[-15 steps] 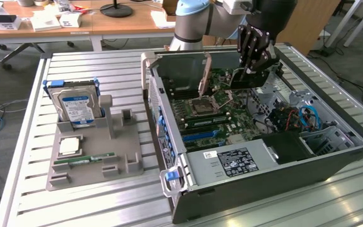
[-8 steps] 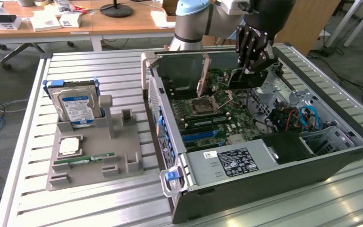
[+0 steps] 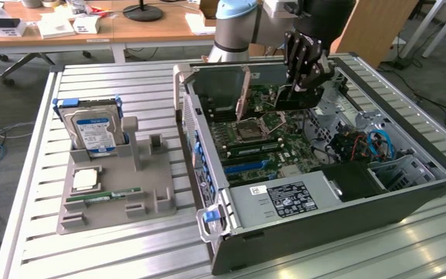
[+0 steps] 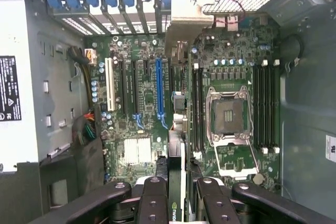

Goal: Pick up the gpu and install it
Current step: 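Insert the gpu into the slot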

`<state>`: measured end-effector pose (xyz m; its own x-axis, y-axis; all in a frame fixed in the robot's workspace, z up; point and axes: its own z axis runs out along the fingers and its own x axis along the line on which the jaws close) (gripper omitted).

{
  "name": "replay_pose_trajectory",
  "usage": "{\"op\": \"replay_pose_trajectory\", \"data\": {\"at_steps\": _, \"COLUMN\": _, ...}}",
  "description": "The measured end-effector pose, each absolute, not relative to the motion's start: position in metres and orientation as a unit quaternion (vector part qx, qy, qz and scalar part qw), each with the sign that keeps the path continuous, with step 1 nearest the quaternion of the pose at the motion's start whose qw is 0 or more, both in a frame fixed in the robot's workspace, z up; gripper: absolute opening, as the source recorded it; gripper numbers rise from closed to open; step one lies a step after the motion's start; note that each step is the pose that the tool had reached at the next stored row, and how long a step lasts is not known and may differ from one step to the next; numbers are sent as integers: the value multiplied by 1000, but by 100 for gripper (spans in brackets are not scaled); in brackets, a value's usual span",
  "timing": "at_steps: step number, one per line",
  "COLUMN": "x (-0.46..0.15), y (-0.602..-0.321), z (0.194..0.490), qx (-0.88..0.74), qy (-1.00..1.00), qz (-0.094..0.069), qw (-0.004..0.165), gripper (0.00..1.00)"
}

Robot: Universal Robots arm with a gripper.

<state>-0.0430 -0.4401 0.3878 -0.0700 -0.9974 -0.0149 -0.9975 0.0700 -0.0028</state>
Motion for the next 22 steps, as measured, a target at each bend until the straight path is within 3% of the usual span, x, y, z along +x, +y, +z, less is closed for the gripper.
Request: {"op": "replay_pose_trajectory", "data": {"at_steps": 22, "x": -48, "y": -453, "z": 388, "qx": -682, "qy": 731, "qz": 4, "qw": 6, "gripper": 26}}
